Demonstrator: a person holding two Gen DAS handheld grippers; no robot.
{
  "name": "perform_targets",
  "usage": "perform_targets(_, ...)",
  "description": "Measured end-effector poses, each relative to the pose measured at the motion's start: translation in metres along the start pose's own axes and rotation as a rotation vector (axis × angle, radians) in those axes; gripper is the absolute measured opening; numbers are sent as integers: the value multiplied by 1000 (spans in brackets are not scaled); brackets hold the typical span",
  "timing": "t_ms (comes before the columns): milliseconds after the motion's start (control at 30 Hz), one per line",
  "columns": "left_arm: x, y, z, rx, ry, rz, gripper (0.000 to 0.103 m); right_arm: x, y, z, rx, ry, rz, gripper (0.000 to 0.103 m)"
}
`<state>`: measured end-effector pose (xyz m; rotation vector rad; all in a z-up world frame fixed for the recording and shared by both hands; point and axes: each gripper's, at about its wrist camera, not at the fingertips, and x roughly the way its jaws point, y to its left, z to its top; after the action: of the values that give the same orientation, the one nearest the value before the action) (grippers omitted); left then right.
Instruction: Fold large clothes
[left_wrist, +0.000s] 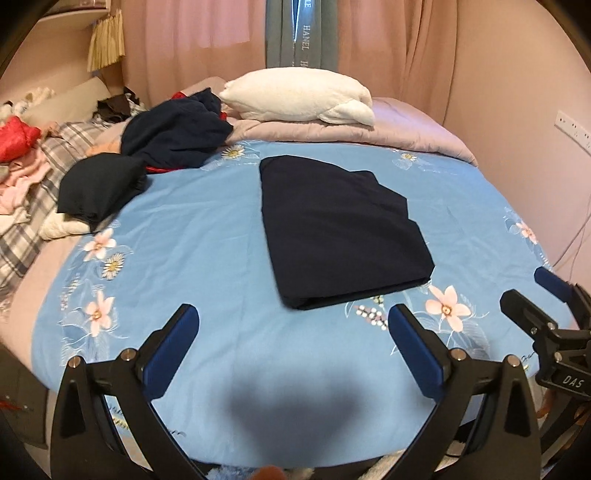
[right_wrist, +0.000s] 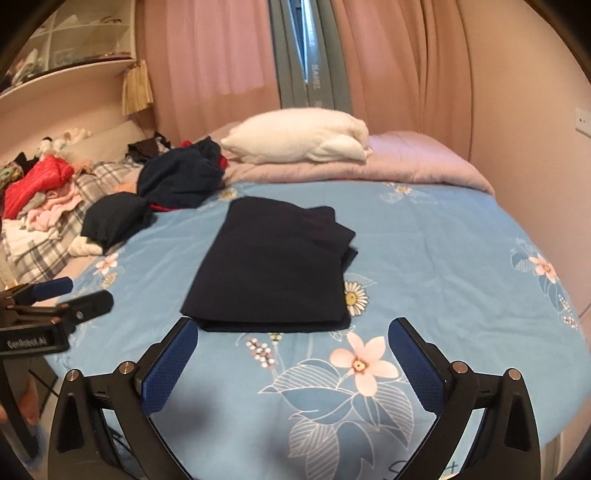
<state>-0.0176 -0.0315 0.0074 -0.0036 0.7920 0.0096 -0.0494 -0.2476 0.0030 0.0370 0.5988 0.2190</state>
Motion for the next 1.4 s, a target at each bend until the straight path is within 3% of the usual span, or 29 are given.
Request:
perform_targets(300,-8,7,-23,-27,32,-7,102,0,16,-13,-7,17,-18,102)
perform_targets(1400,-19,2,-28,-17,9,-14,102,-8,21,-19,8,20,-14,102)
